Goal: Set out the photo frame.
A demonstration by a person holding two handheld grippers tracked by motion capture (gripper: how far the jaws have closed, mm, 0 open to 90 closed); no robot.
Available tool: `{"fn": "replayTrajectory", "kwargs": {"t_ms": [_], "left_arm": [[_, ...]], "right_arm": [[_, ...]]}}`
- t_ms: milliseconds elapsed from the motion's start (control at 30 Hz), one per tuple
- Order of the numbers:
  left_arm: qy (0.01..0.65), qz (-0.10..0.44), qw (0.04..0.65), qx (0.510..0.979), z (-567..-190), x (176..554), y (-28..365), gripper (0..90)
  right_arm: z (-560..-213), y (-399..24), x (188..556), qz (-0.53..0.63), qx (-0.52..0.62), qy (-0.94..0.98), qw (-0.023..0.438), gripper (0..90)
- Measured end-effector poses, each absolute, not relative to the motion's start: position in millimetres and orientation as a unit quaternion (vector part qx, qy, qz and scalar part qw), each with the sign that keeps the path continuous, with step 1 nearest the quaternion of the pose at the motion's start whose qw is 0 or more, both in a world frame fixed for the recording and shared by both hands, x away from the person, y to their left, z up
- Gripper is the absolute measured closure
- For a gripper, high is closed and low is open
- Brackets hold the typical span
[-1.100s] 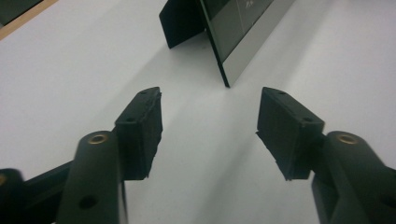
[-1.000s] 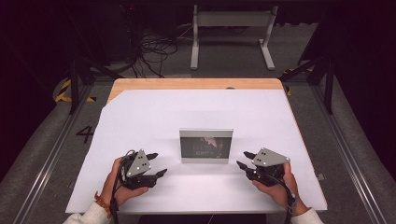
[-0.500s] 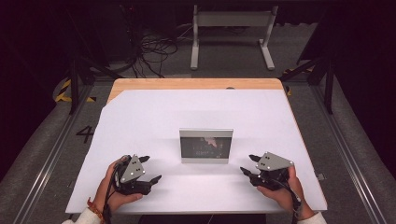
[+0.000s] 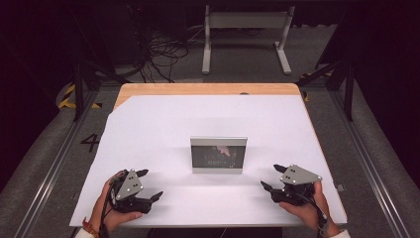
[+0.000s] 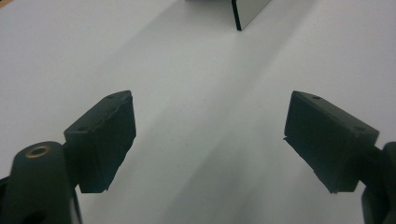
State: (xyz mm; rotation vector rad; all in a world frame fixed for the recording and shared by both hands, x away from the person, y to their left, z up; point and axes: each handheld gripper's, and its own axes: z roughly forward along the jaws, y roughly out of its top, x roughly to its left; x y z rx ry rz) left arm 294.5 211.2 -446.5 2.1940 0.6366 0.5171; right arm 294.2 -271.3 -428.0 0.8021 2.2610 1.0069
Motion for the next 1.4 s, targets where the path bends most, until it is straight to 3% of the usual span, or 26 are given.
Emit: {"fn": "replayTrajectory", "kwargs": {"t_ms": [367, 500, 1400], "left_arm": [[0.294, 0.189, 0.415, 0.84, -454, 285, 239, 12.7], [0.301, 0.185, 0.42, 0.836, -456, 285, 242, 12.7], [0.301, 0.18, 0.423, 0.835, -458, 290, 238, 10.9]], "right_arm": [[-442, -297, 284, 0.367, 0.33, 0.831, 0.259, 14.1], [-445, -304, 280, 0.369, 0.34, 0.828, 0.252, 12.3], [-443, -311, 274, 0.37, 0.349, 0.813, 0.283, 12.1]]}}
